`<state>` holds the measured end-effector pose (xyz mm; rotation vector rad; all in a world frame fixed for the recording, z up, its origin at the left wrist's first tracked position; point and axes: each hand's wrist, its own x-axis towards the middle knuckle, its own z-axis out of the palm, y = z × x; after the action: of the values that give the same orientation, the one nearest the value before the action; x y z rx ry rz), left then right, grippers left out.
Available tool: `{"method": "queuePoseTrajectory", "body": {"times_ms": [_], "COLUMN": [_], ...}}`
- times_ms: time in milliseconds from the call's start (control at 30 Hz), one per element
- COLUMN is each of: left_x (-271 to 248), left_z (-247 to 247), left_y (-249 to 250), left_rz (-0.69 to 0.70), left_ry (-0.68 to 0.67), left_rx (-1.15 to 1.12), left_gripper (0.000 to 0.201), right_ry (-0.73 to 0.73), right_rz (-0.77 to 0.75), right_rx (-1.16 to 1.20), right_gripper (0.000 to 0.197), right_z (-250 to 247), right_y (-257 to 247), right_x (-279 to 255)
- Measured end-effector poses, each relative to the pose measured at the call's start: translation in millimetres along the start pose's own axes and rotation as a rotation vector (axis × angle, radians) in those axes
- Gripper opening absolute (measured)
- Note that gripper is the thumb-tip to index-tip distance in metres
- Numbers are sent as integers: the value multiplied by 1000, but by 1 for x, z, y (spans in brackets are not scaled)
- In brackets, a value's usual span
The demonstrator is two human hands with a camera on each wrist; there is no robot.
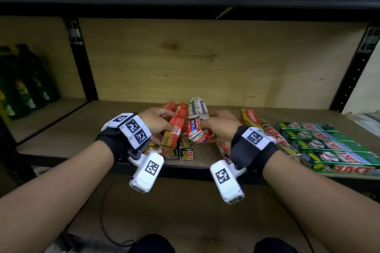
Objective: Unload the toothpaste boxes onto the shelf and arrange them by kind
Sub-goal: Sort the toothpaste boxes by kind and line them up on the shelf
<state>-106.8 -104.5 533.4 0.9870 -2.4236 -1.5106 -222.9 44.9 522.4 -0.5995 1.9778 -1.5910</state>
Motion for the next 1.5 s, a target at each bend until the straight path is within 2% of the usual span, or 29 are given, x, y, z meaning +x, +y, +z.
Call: {"method": "queuePoseTrajectory", "body": {"times_ms": [133, 233, 333, 433, 533, 633, 767, 900, 1067, 1200, 1333, 1500], "left_x": [-2, -5, -8, -9, -10, -10, -12, -16, -12, 0, 12, 24], "left_z": [-7, -14, -20, -24, -24, -20, -13, 0, 31, 69, 109, 149], "left_y": [-4, -7, -13, -18, -18, -16, -8, 6, 34, 54, 66, 82], "left_rz": [189, 273, 292, 313, 317, 320, 305, 320, 372, 359, 292, 234], "left_ry": [113, 99, 106, 102, 114, 122, 153, 216, 196, 103, -8, -104], "left_rx": [207, 256, 342, 323, 318, 337, 393, 466, 466, 362, 214, 229], "left_gripper": [51, 45, 44, 34, 29, 26, 24, 19, 14, 13, 10, 31], "right_ry": [2, -23, -66, -80, -79, -90, -87, -85, 4, 87, 175, 188], "right_rz": [-63, -65, -57, -100, -115, -98, -101, -119, -168, -114, -81, 23], "right_rx": [-57, -111, -244, -407, -513, -525, -548, -585, -697, -734, -922, -1145], "right_gripper": [24, 19, 19, 21, 48, 58, 49, 40, 36, 29, 35, 36], "right_z": [25, 37, 46, 46, 40, 33, 21, -6, -62, -110, -151, -180], "right_y": [5, 7, 8, 6, 7, 7, 3, -3, -12, -6, 6, 25], "right_x": [6, 8, 11, 8, 9, 12, 10, 6, -1, -8, -18, -31]}}
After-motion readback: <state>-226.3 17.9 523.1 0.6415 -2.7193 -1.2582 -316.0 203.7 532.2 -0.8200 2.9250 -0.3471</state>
